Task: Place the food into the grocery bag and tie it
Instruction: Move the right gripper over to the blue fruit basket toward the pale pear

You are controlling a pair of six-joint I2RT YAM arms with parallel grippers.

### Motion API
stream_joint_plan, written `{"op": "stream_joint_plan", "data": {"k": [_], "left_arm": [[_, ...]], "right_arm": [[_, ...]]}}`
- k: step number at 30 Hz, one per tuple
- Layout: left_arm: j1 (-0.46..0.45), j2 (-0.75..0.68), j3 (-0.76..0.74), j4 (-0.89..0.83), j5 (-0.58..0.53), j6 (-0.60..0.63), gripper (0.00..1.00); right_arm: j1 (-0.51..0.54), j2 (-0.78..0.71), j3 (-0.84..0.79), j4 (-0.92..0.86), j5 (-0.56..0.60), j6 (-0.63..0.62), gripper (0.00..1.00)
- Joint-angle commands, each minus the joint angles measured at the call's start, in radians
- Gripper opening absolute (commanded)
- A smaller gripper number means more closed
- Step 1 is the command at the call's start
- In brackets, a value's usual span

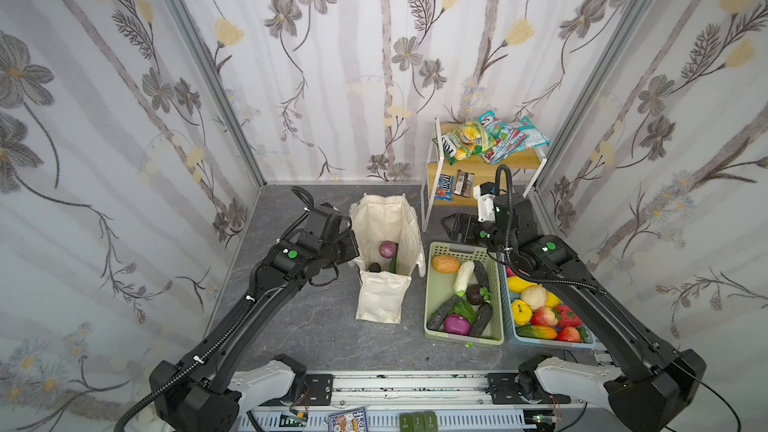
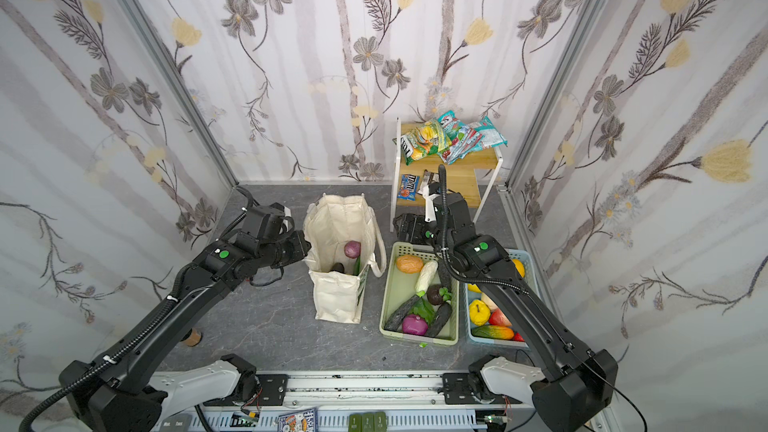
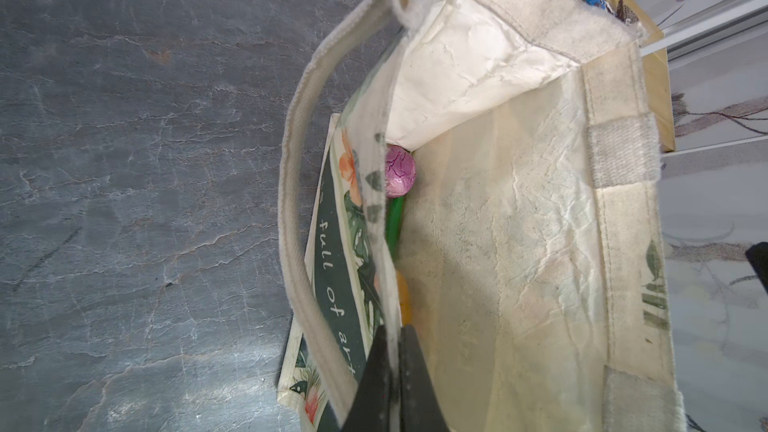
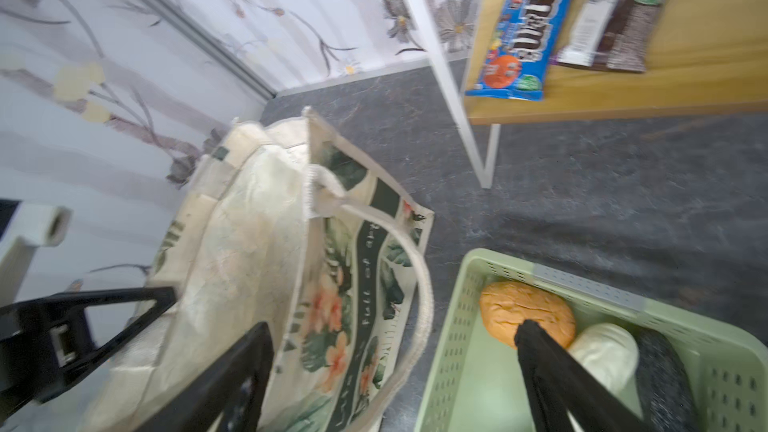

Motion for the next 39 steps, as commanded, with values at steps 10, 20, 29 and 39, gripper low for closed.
{"op": "stream_joint_plan", "data": {"k": [10, 20, 29, 39], "left_arm": [[0.002, 0.001, 0.019, 0.001, -0.021, 0.008, 0.00], [0.001, -0.005, 0.018, -0.003, -0.028, 0.000, 0.00], [0.001, -0.016, -0.004, 0.013, -0.030, -0.012, 0.00], [-0.003, -0.020, 0.009, 0.024, -0.023, -0.005, 0.00]], "right_arm": [[-0.259, -0.109, -0.251, -0.074, 0.223, 0.059, 0.90], [-0.504, -0.105, -0.370, -0.074, 0.262, 0.027, 0.85], [-0.608, -0.136, -0.472, -0.108, 0.301, 0.033, 0.84], [-0.609, -0.051, -0.476, -0.137, 0.266, 0.058, 0.85]]}}
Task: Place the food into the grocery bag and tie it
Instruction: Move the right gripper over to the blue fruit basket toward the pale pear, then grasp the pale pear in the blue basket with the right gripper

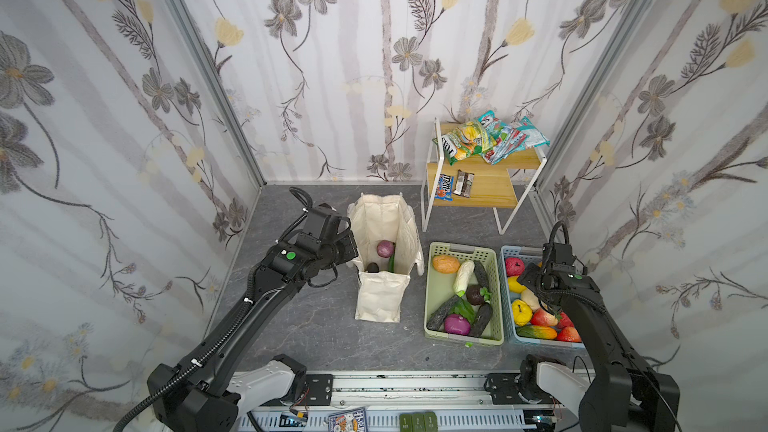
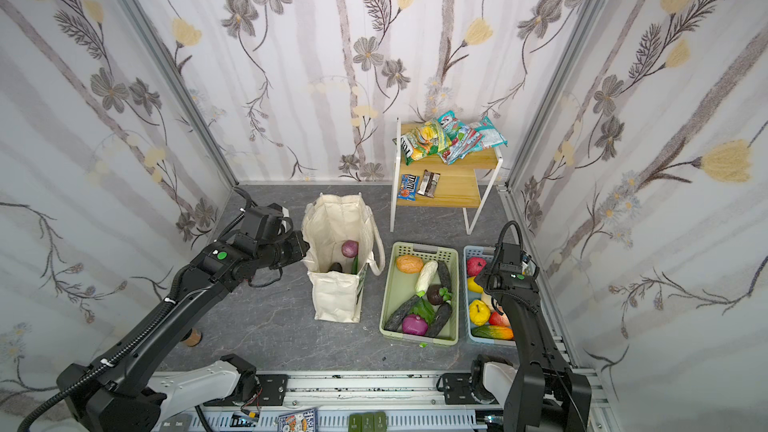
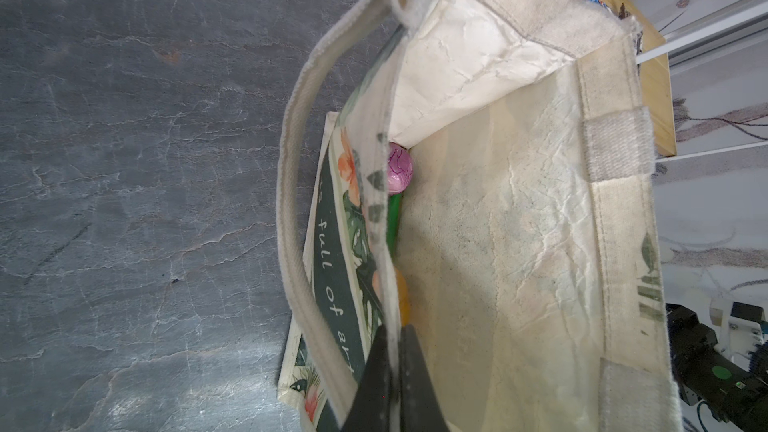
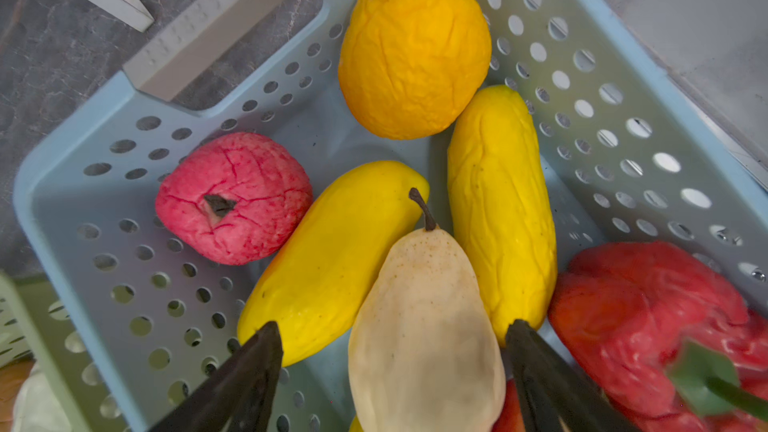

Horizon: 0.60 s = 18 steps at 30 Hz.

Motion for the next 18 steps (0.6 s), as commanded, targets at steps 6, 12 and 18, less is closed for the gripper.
{"op": "stream_joint_plan", "data": {"k": [6, 12, 18], "left_arm": [[-0.007, -0.006, 0.017, 0.036, -0.014, 0.001, 0.00], [-0.015, 0.012, 0.029, 0.059, -0.015, 0.000, 0.00], [-0.020, 0.018, 0.024, 0.063, -0.015, 0.002, 0.00]], "right_arm": [[-0.002, 0.050, -0.019, 0.005, -0.021, 0.031, 0.85], [-0.003, 0.091, -0.032, 0.032, -0.020, 0.041, 0.82], [-0.020, 0.082, -0.052, 0.061, -0.037, 0.036, 0.77]]}}
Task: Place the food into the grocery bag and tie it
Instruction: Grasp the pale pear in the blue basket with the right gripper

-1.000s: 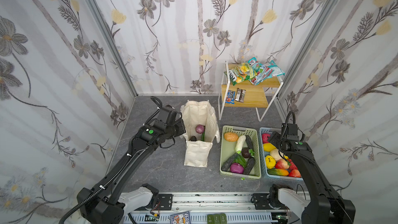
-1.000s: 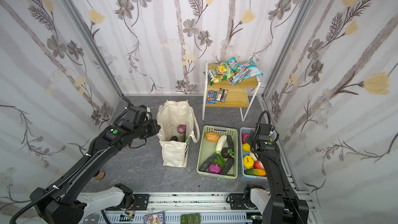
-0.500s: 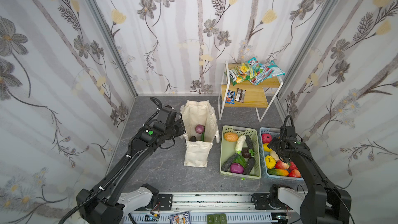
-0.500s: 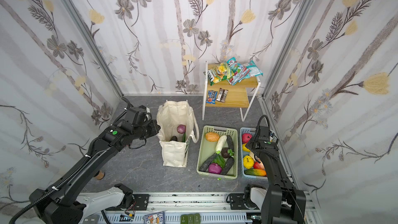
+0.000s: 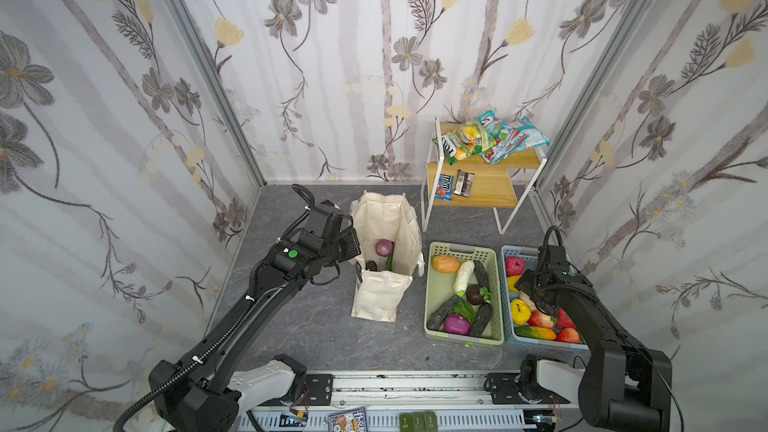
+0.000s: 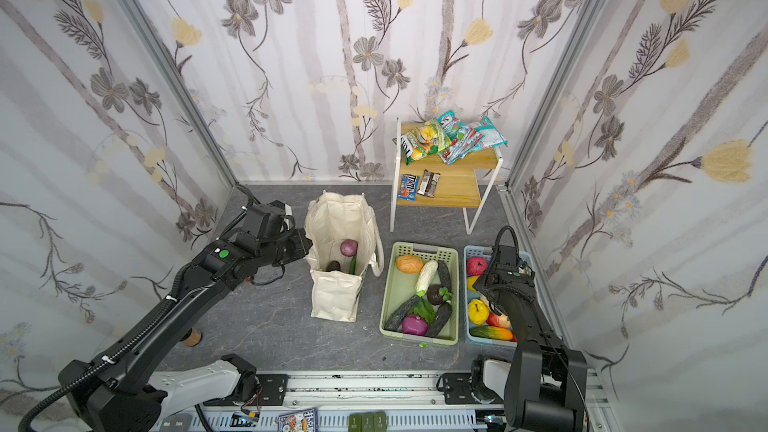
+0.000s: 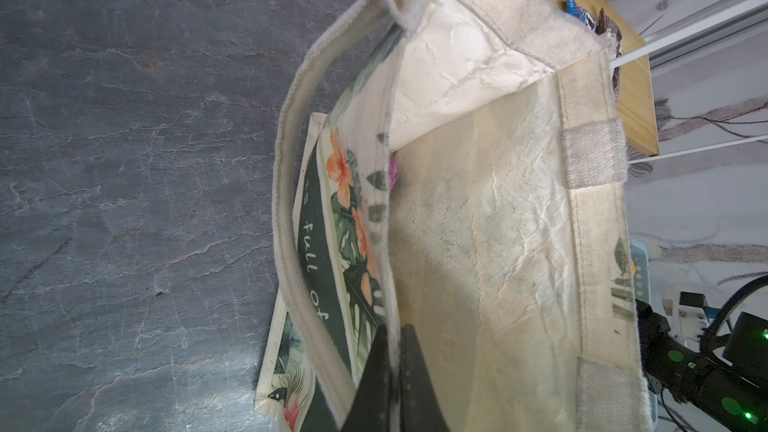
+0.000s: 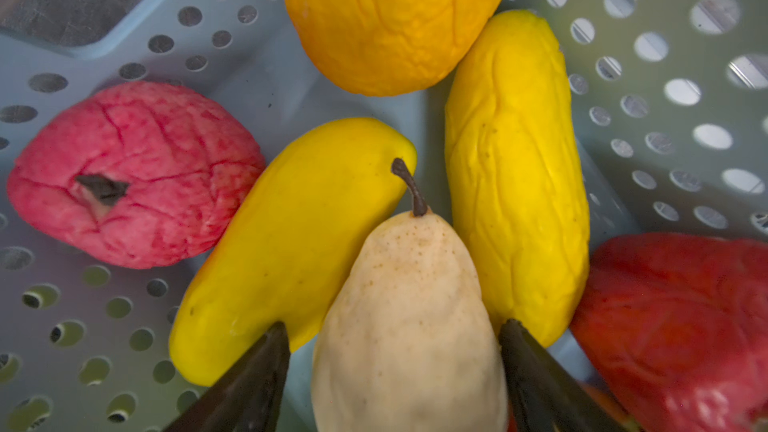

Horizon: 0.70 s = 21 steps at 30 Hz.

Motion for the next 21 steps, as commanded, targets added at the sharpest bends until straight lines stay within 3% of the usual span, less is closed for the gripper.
{"op": "stream_joint_plan", "data": {"k": [1, 11, 21], "left_arm": [[-0.001, 0.003, 0.006, 0.040, -0.016, 0.002, 0.00], [-0.001, 0.003, -0.005, 0.044, -0.016, 0.002, 0.00], [-0.001, -0.005, -0.014, 0.046, -0.025, 0.004, 0.00]], "right_arm": [[-0.006, -0.004, -0.018, 0.028, -0.018, 0.019, 0.75], [-0.019, -0.025, -0.002, 0.025, -0.038, 0.021, 0.62], [-0.018, -0.070, 0.063, -0.024, -0.048, 0.007, 0.63]]}}
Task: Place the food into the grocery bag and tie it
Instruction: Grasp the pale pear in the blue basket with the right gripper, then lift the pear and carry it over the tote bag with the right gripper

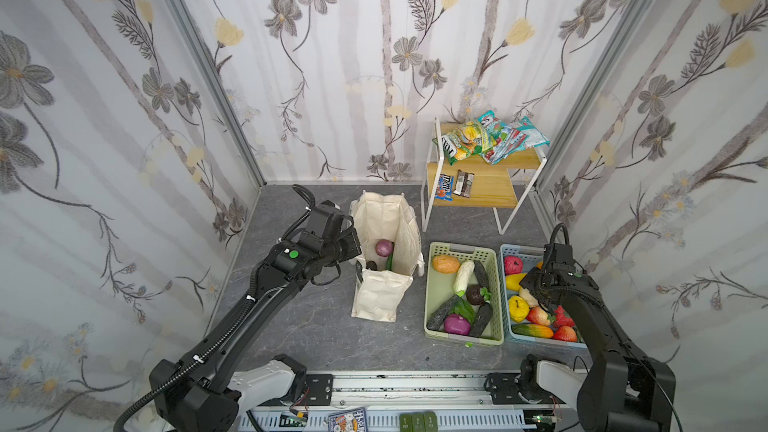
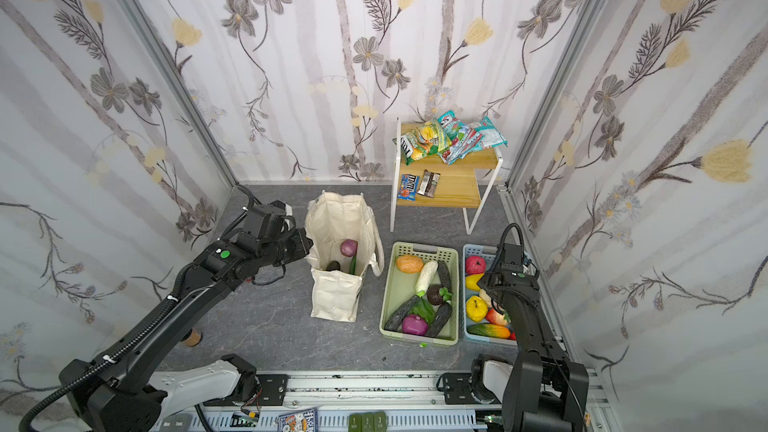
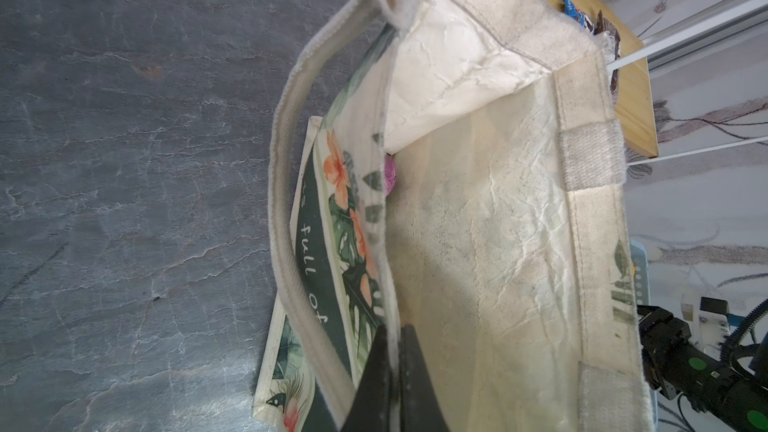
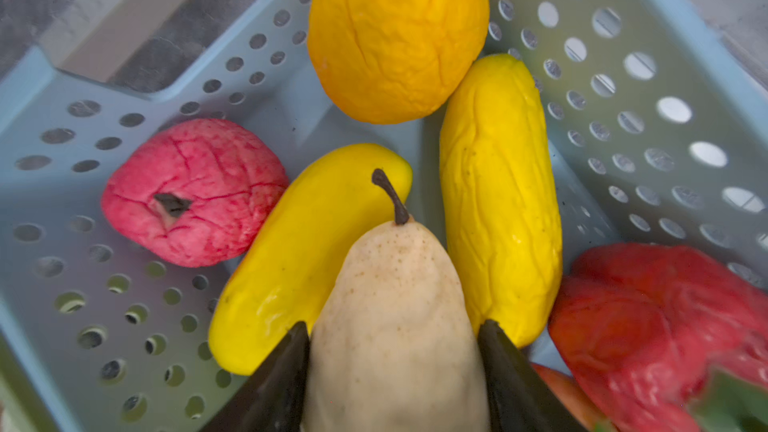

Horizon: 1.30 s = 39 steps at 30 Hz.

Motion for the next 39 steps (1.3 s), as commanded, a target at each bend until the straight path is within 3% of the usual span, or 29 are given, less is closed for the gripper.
{"op": "stream_joint_plan", "data": {"k": [1, 17, 27, 39], "left_arm": [[0.000, -0.004, -0.003, 0.029, -0.021, 0.003, 0.00], [0.000, -0.003, -0.008, 0.028, -0.019, 0.006, 0.00], [0.000, -0.001, -0.008, 0.032, -0.010, 0.005, 0.00], [-0.002, 0.017, 0.014, 0.029, -0.006, 0.006, 0.00]], "right_arm": [[0.000, -0.017, 0.027, -0.004, -0.013, 0.000, 0.63], [-0.001, 0.004, 0.115, -0.007, -0.033, -0.050, 0.62], [0.009, 0.050, 0.298, -0.047, -0.094, -0.081, 0.62], [0.192, 0.069, 0.531, -0.099, -0.132, -0.018, 0.63]]}}
